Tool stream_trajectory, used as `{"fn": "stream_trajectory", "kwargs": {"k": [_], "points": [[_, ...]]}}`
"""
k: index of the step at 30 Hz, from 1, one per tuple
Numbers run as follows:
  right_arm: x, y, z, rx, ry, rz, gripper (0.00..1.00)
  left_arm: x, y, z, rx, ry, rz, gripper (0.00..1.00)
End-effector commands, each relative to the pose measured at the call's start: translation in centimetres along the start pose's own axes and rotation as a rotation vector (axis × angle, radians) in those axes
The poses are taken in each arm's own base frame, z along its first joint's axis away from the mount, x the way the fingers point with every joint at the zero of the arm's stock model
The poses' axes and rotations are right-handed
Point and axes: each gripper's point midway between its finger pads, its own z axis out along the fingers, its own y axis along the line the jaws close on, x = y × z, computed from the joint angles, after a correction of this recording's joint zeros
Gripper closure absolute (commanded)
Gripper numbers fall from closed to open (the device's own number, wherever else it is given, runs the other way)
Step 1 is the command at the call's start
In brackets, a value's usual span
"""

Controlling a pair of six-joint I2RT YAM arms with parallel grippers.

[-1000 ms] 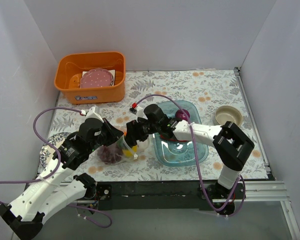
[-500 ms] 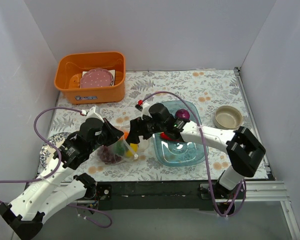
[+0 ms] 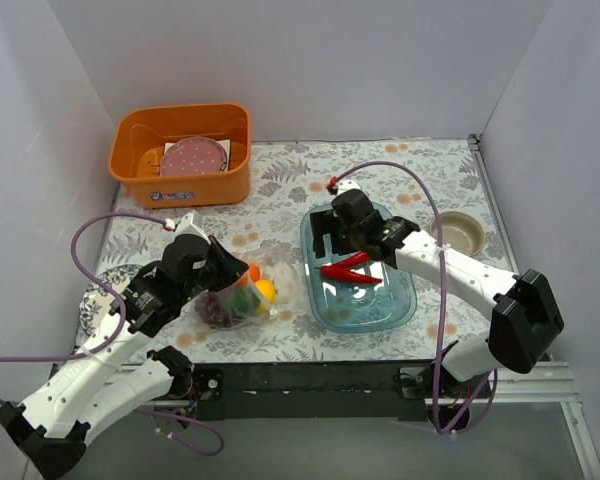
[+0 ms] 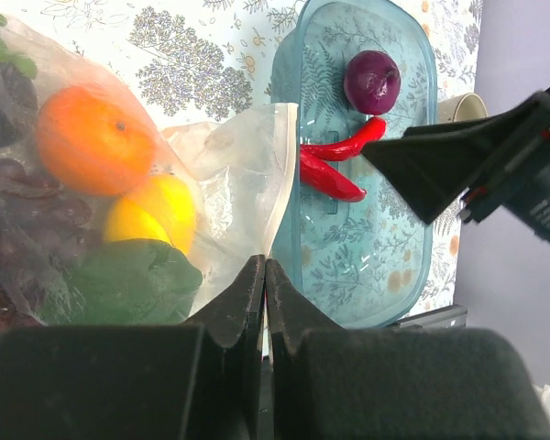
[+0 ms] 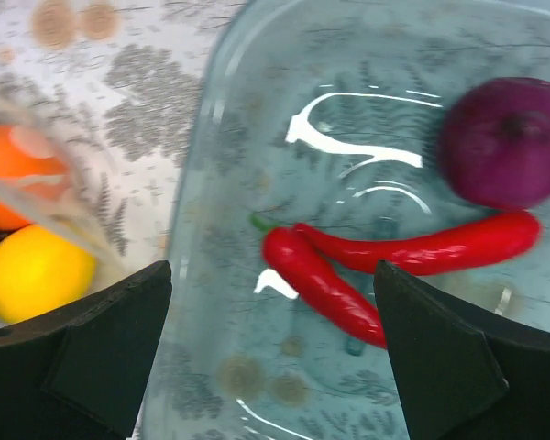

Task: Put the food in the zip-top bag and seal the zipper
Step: Place the fake fruit in the zipper food storage bag, then pick up the fake fruit from the bin.

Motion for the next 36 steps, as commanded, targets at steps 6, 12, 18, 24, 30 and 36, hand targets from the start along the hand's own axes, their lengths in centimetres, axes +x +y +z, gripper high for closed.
{"fn": "stream_trajectory", "kwargs": {"k": [6, 12, 18, 24, 30, 36], "points": [[-2.2, -7.6, -0.3, 0.124, 0.021, 0.104, 0.02, -0.3, -1.0, -0.4, 0.035, -0.003, -0.003, 1.00], [-3.2, -9.1, 1.1, 0.090, 0.018, 0.166, 0.02, -0.1, -1.2, -0.3, 0.042, 0.015, 0.000, 1.00], [-2.8, -10.4, 3.3, 0.112, 0.077, 0.176, 0.02, -0.3, -1.3, -0.6, 0.046, 0.010, -0.002, 1.00], [-3.8, -12.4, 5.3, 0.197, 0.040, 0.149, 0.02, -0.2, -1.1, -0.8, 0.041, 0.009, -0.001, 1.00], [-3.5, -14.2, 7.6, 0.279, 0.096, 0.118, 0.02, -0.2, -1.2, -0.7, 0.041, 0.011, -0.003, 1.00], [-1.1, -14.8, 9.0, 0.301, 0.186, 0.106, 0.06, -0.5, -1.1, -1.0, 0.043, -0.007, -0.008, 1.00]]}}
